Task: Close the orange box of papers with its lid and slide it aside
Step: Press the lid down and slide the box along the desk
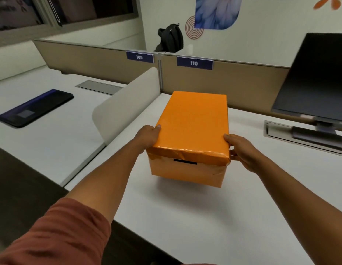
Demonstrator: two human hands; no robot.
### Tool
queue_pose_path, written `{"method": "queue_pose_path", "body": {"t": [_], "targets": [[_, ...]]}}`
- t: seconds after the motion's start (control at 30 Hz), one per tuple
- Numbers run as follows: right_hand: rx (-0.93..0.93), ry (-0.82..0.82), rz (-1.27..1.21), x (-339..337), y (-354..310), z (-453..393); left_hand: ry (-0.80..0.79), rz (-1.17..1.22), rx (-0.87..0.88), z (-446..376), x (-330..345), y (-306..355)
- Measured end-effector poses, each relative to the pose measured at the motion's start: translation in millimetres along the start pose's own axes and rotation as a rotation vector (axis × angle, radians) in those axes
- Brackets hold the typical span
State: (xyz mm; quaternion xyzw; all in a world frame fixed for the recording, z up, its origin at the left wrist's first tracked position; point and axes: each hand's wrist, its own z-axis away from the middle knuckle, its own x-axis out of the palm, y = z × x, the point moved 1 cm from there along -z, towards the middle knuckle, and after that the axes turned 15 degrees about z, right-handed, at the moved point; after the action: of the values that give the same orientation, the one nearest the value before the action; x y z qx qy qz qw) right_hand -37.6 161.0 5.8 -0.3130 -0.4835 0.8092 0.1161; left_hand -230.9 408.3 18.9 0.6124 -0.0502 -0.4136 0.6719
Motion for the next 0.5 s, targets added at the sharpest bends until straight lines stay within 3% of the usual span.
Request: {"method": "queue_pose_path", "body": {"t": [0.5], "targets": [[0.007, 0.024, -0.075, 137, -94, -109, 0.113, -0.263, 0.164, -145, -142, -33]]}}
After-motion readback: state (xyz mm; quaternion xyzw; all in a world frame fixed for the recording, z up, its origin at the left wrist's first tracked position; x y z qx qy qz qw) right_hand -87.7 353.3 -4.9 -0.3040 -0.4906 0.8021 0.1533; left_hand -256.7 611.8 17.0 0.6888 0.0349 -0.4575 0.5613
